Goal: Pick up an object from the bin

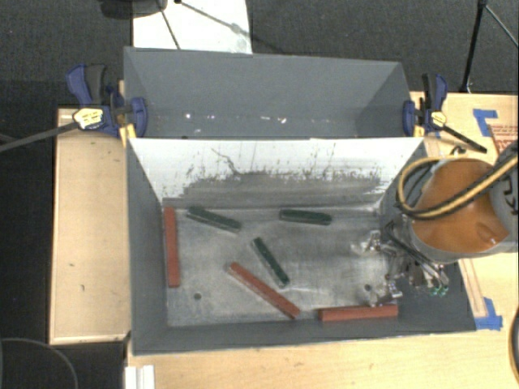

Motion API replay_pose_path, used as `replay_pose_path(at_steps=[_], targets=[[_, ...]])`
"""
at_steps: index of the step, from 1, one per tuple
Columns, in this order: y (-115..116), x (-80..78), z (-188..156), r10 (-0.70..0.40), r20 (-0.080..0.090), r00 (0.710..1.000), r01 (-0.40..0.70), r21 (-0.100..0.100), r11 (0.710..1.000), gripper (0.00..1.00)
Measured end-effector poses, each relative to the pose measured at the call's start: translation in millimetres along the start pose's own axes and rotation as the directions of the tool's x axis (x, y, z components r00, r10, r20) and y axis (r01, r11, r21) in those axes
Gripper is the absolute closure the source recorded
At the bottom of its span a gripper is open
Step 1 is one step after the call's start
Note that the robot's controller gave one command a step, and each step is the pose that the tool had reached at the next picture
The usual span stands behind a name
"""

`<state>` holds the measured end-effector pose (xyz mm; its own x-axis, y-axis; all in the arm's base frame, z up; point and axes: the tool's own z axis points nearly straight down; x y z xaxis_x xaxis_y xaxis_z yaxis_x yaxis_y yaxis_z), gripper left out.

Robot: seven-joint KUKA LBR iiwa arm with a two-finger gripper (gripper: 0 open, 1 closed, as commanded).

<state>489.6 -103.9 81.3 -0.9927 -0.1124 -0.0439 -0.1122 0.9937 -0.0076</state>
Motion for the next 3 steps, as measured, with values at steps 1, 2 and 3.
replay_pose_path(at_steps=[1, 2, 3], targets=[[0.0, 0.2, 0.1, -0.001, -0.001, 1.000, 0.001, 0.000, 1.000, 0.00], [0.4, -5.2, 3.4, 0.032, -0.014, 0.999, -0.032, 0.000, 0.999, 0.00], [52.4, -7.7, -5.7, 0.009, -0.020, 1.000, -0.009, -0.001, 1.000, 0.00]])
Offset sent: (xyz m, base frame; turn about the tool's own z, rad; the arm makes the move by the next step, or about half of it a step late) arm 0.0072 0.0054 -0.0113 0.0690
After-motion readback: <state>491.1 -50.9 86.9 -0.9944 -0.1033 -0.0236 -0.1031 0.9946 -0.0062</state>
